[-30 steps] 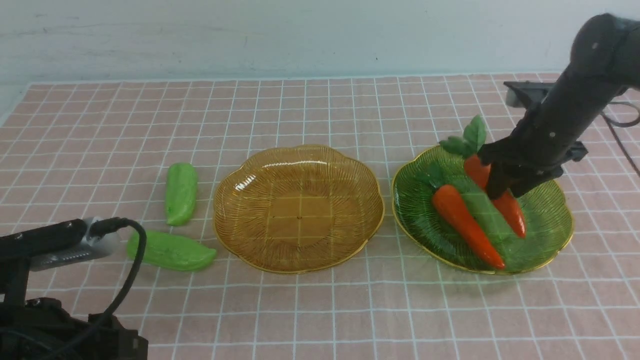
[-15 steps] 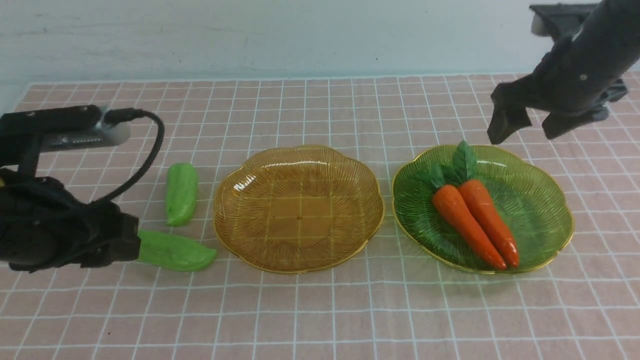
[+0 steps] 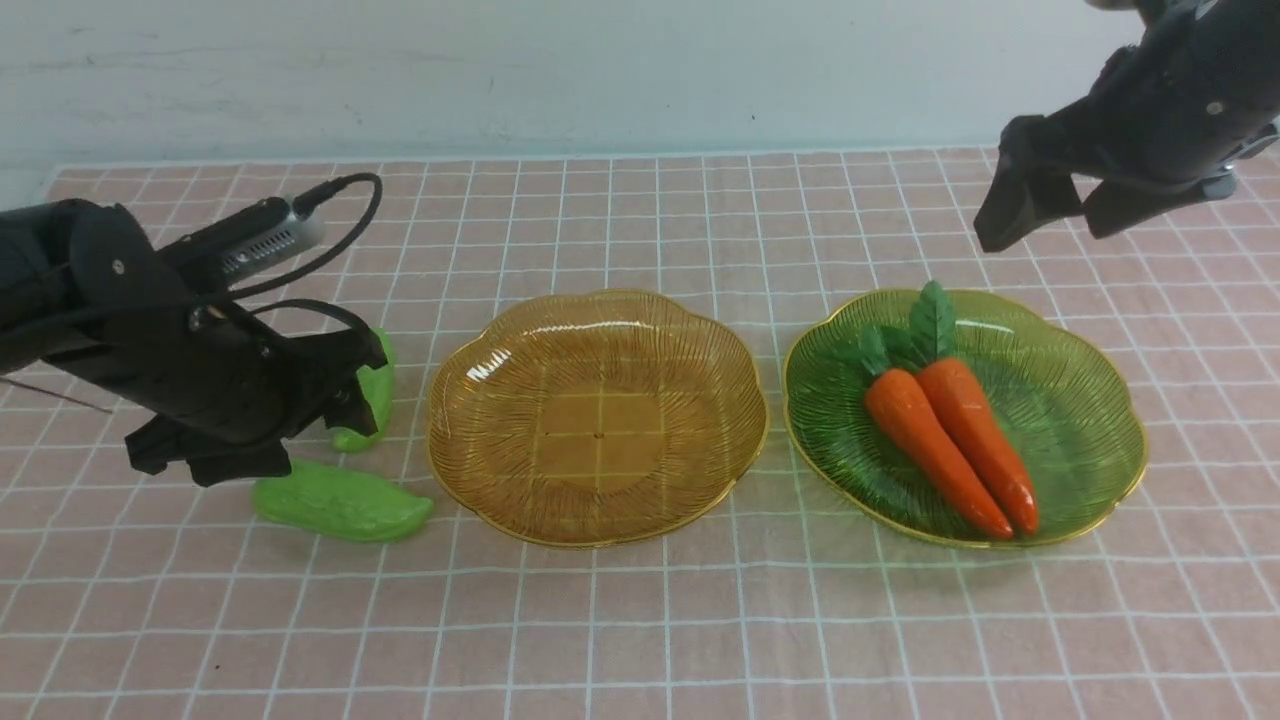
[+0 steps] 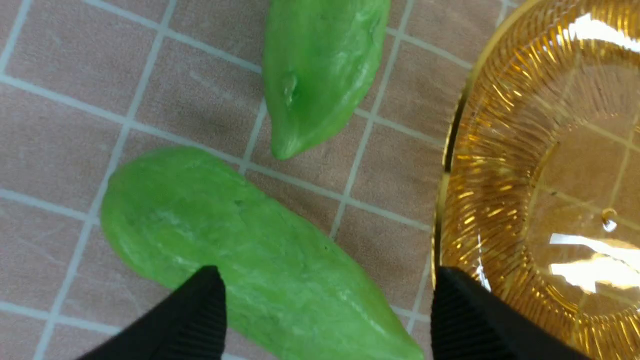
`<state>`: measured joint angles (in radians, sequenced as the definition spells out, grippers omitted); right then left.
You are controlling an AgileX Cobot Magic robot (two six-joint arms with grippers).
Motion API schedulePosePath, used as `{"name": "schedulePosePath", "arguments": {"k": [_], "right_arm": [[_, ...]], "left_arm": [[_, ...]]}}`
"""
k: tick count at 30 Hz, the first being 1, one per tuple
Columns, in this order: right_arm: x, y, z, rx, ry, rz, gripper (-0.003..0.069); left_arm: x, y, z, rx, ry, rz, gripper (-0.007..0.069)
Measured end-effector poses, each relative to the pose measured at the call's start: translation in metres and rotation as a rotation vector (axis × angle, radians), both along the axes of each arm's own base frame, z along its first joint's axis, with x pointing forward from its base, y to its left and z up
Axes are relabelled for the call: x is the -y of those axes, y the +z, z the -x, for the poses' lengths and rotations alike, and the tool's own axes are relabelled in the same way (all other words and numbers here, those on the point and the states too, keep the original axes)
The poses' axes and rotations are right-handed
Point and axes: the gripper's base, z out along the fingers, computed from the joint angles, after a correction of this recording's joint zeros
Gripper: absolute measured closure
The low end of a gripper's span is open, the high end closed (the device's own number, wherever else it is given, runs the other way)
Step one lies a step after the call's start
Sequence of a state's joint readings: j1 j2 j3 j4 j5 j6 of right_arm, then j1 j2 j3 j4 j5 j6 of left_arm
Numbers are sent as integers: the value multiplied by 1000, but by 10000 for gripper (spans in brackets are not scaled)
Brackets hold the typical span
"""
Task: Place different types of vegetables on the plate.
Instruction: 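Put the green cucumber next to the left plate into that plate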
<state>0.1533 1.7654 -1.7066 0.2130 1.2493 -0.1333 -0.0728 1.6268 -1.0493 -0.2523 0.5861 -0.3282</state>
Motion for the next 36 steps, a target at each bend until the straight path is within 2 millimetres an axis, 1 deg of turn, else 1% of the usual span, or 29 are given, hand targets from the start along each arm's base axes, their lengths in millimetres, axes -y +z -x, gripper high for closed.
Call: {"name": "schedulePosePath", "arguments": {"k": [1,2,3,5,7,9,12,14,15,18,21,23,26,28,30,32,34,36], "right_arm": [[-2,0,0,-2,8,-12,39],[-3,0,1,-5,10,-24,39],[-3,0,1,-5,10,-25,39],[-4,0,1,-9,11,-34,39],[-4,-1,1,-10,11,-34,39],[-4,-1,1,-10,11,-34,41],[-4,-1,1,-11,11,-38,45],[-4,-1,1,-11,11,-41,48],[-4,-1,1,-11,11,-41,49],[-4,-1,1,-11,11,-41,53],[-4,-1,1,-11,11,-41,57],[-4,-1,1,-11,11,-41,62],[-4,-1,1,-11,11,-41,67],[-4,-1,1,-11,11,-41,69],[-4,-1,1,-11,11,-41,69],[-4,-1,1,-11,11,-41,69],[-4,-1,1,-11,11,-41,69],[-4,-1,1,-11,11,-41,69]], "left_arm": [[0,-5,-4,-16,14,6,134],[1,-11,-11,-33,27,13,100],[1,-11,-13,-34,28,13,92],[2,-15,-19,-50,32,16,46],[2,-15,-20,-68,39,22,13],[2,-14,-19,-108,65,41,-3],[-3,-14,-16,-179,164,79,-2],[-8,-18,-15,-229,253,88,5],[-11,-22,-15,-245,288,85,11],[-13,-40,-20,-304,408,95,31],[-13,-48,-28,-271,439,113,31],[-14,-55,-31,-274,437,102,32],[-14,-64,-32,-294,414,80,48],[-15,-66,-32,-295,374,59,78],[-15,-66,-31,-294,324,36,141],[-15,-65,-30,-299,245,-3,242],[-16,-56,-31,-285,157,-42,281],[-16,-36,-33,-242,13,-96,311]]}}
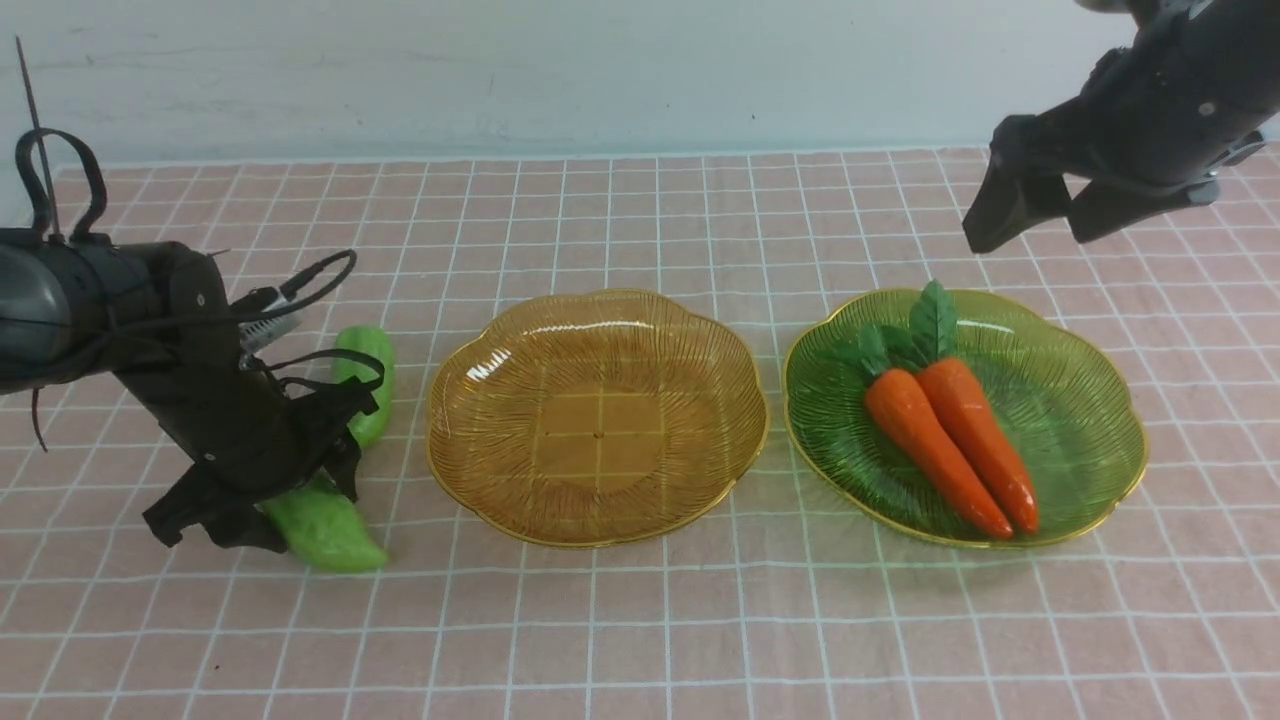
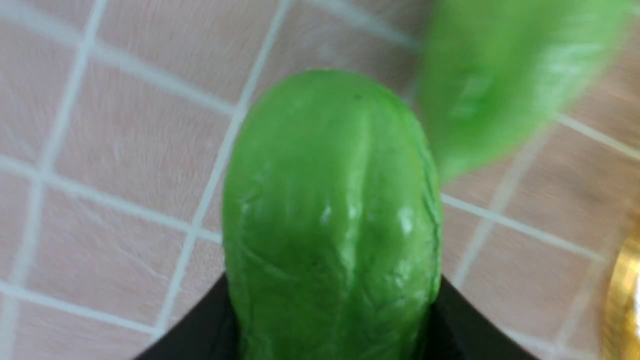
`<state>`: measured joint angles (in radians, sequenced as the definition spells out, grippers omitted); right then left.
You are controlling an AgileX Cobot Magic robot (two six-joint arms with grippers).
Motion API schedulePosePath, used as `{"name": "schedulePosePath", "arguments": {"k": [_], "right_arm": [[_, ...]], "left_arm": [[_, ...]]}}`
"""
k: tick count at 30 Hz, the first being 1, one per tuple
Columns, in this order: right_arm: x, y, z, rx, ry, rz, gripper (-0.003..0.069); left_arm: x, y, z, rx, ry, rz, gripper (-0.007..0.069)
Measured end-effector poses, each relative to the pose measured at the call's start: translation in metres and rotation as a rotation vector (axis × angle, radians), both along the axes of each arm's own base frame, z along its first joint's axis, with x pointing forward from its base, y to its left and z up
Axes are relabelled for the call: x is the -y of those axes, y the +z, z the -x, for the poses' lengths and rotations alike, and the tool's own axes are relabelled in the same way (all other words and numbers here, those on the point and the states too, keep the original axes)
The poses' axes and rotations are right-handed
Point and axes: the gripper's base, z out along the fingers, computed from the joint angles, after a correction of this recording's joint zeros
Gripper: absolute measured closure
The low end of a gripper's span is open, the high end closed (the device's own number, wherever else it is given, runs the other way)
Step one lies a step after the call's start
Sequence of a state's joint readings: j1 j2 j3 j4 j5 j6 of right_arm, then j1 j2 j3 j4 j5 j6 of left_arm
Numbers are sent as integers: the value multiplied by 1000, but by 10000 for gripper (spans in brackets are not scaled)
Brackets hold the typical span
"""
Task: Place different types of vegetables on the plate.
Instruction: 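Put the green cucumber next to the left plate into that plate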
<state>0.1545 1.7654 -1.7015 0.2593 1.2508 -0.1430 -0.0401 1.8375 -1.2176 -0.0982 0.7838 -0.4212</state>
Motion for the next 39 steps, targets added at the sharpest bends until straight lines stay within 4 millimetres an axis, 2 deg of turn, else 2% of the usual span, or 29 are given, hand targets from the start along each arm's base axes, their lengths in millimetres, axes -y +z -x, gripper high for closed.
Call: {"name": "schedulePosePath", "arguments": {"k": [4,6,7,10,13,17,22,24,26,29,35,39], "right_arm": [[-2,0,0,-3,0,-20,69],[-3,1,1,-6,1,-39,70],[-4,1,1,-8,1,-49,70],[-4,1,1,-9,1,-56,70],[-4,1,1,-9,1,-56,70],[-4,1,1,-9,1,-56,70],[-4,1,1,-9,1,-56,70],[-4,1,1,-9,1,-56,70],[-4,1,1,-9,1,-56,70],[-4,1,1,-9,1,-56,70],[-5,1,1,-9,1,-57,70],[-5,1,1,-9,1,-57,70]], "left_arm": [[5,48,1,44,-225,-14,323],[23,70,-1,74,-304,40,323],[34,75,-3,89,-340,56,322],[73,76,-11,126,-473,69,308],[102,63,-22,146,-572,55,267],[115,46,-39,167,-620,23,151],[110,39,-45,159,-607,-11,-38],[104,39,-46,158,-598,-41,-56],[97,38,-48,154,-587,-78,-59],[75,38,-54,143,-517,-162,-59],[25,27,-67,120,-265,-239,-21],[19,5,-78,129,-207,-223,37]]}}
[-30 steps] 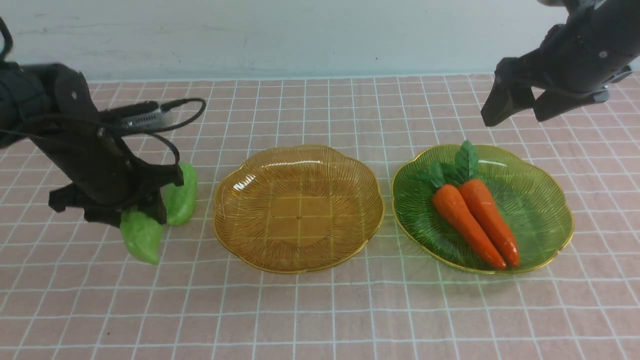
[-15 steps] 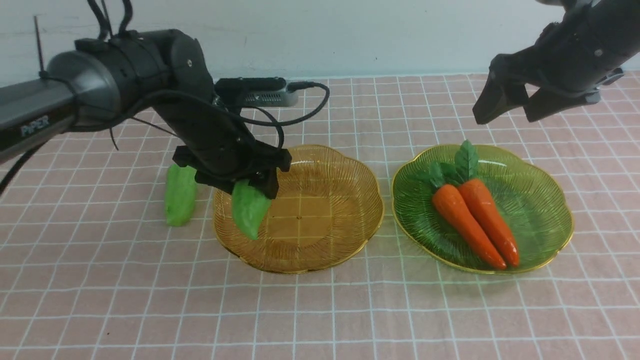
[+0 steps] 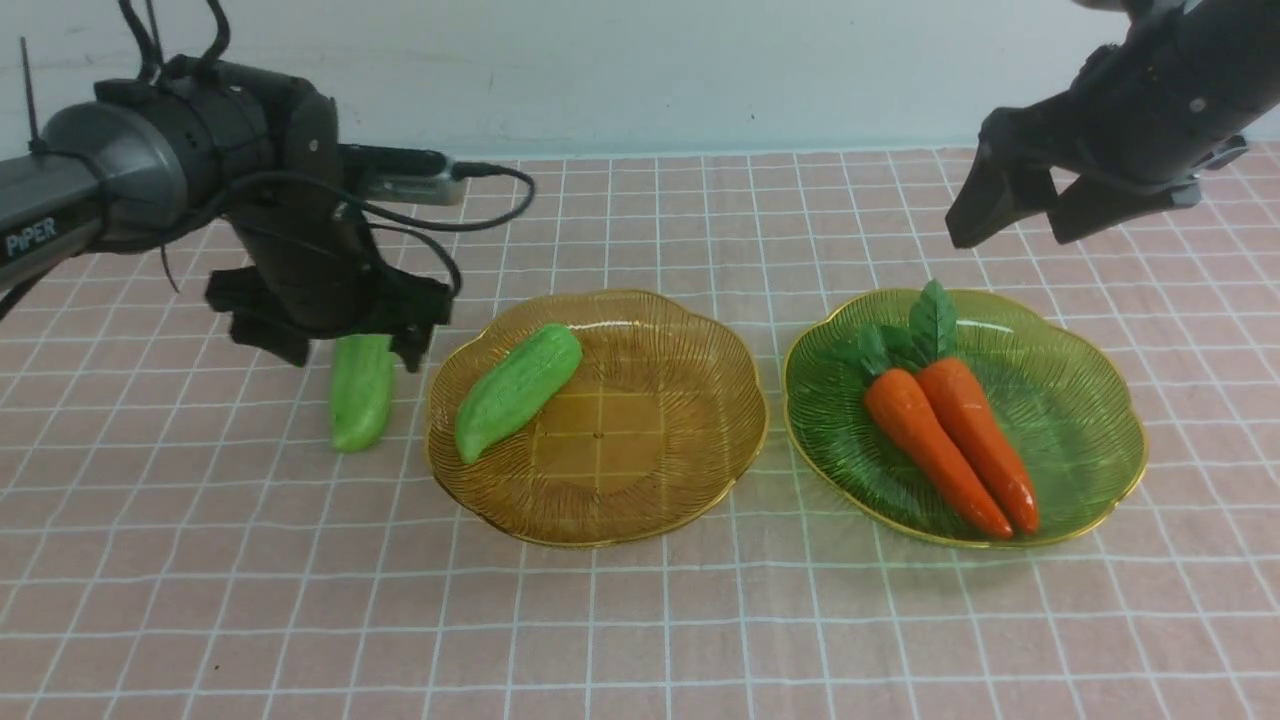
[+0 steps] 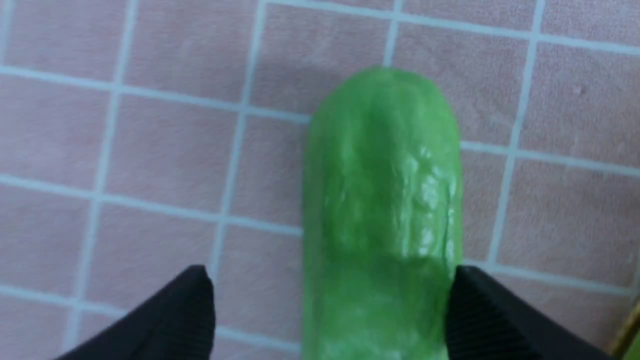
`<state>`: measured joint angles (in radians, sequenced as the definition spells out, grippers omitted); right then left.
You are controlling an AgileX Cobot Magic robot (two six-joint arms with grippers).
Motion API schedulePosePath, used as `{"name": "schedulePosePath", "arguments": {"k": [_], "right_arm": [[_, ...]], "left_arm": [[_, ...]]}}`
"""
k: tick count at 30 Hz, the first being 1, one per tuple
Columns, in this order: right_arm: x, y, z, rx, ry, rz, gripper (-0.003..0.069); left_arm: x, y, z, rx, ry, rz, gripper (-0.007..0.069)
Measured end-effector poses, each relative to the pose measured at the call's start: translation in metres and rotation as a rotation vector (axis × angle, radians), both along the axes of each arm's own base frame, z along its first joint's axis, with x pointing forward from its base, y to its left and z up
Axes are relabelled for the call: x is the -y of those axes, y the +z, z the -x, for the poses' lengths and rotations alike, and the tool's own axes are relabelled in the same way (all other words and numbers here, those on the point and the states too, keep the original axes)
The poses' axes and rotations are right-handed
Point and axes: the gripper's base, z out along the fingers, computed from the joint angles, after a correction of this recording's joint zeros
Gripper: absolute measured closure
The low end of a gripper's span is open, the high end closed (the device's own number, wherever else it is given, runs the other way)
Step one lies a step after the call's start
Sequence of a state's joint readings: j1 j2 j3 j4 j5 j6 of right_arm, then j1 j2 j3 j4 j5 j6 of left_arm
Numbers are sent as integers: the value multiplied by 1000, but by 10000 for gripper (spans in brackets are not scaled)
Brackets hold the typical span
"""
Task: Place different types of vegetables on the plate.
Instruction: 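Put the green cucumber next to the left plate into that plate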
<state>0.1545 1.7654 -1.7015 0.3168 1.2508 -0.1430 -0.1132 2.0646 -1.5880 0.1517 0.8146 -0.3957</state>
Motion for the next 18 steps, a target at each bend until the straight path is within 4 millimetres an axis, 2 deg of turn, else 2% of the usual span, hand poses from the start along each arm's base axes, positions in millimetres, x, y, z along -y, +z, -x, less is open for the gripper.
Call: {"name": "schedulePosePath", "arguments": {"k": [1,7,9,11,14,15,18], "right_arm": [[0,0,0,0,0,0,70],[0,0,0,0,0,0,70],[0,0,0,0,0,0,70],[0,0,0,0,0,0,70],[0,0,0,-1,-2,-1,70],[0,0,0,-3,-7,-4,70],[-1,-5,1,-28,-20,-19,86]], "left_arm": [[1,-9,-4,4,2,7,60],[6,-31,-11,7,-7,19,127],[6,-38,-11,-13,-6,16,170],[5,-38,-10,-33,-4,8,254],[3,-21,-3,-68,-3,-8,313],[2,-8,-1,-76,-14,-16,314],[13,51,5,-54,-136,16,321]]}}
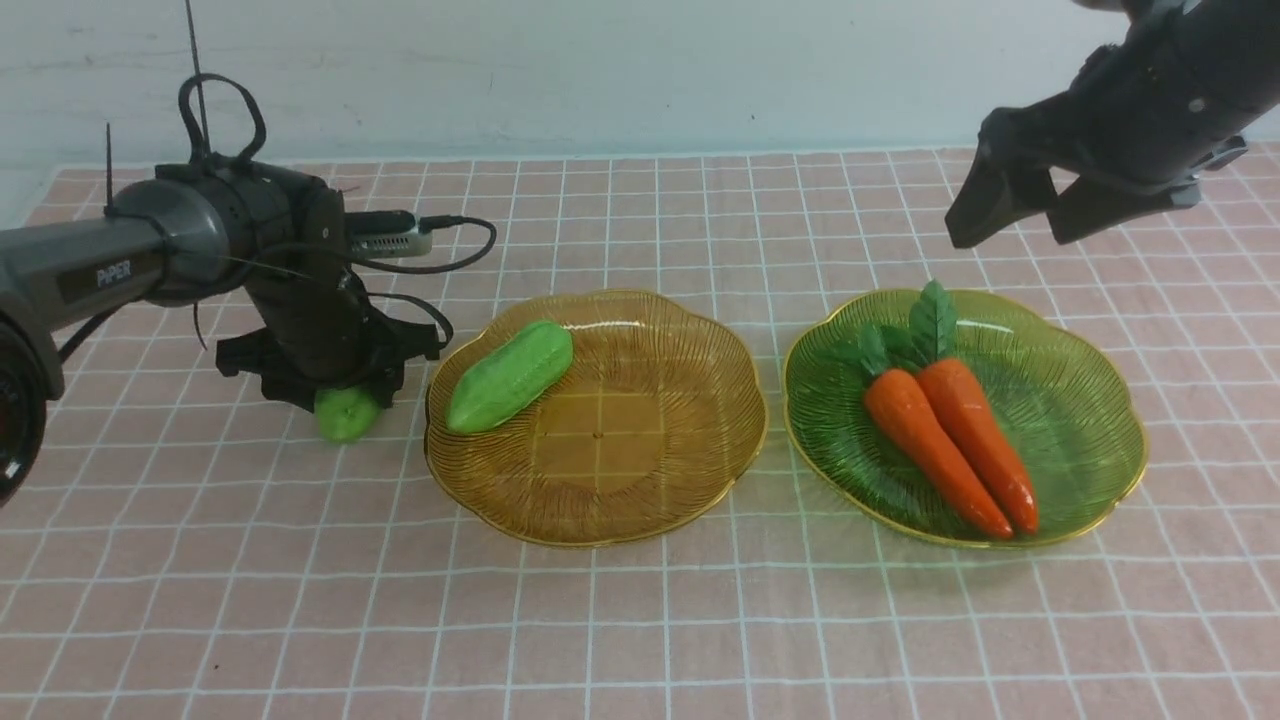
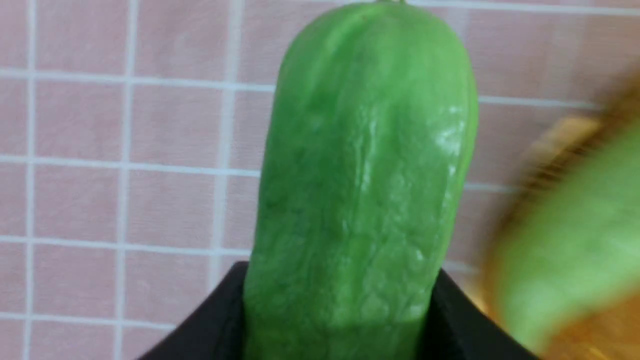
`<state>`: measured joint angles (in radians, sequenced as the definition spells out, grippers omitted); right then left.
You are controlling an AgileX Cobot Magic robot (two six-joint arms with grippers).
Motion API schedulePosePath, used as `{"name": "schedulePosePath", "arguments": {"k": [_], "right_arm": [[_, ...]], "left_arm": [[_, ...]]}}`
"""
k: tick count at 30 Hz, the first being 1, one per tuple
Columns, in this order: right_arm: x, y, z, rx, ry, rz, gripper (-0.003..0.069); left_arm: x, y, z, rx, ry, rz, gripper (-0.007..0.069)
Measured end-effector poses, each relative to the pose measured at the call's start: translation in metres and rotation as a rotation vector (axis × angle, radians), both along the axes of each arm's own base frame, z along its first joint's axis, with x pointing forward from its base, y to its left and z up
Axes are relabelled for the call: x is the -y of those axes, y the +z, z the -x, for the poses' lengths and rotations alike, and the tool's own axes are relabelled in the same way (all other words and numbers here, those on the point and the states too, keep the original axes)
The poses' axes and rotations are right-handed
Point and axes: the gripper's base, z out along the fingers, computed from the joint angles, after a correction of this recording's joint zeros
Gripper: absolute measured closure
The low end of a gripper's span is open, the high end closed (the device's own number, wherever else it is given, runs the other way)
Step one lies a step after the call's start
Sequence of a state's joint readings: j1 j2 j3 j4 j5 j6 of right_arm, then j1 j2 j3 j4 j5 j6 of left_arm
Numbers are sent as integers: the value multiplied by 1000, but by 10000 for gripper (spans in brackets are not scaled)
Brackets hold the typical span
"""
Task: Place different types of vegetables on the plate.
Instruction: 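Put the green cucumber next to the left plate into that plate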
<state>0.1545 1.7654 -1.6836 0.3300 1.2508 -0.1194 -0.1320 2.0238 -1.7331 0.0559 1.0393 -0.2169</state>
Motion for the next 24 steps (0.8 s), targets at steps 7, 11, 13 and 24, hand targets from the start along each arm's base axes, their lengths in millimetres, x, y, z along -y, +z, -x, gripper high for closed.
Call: {"name": "schedulePosePath", "arguments": {"k": [7,11,13,24], "right_arm": [[3,-15,22,-83,-38,-12,452],[9,-7,63,-84,-41,-11,651],[15,4,88,-47,-41,1,669],[57,24,245,377,-93,136,674]], "left_arm": [[87,4,20,-73,-371,133,309],[117,-28,21,-139,-444,126,255],[121,-40,20,-161,-453,121,219],[123,-22,14,-139,-440,122,187]]}}
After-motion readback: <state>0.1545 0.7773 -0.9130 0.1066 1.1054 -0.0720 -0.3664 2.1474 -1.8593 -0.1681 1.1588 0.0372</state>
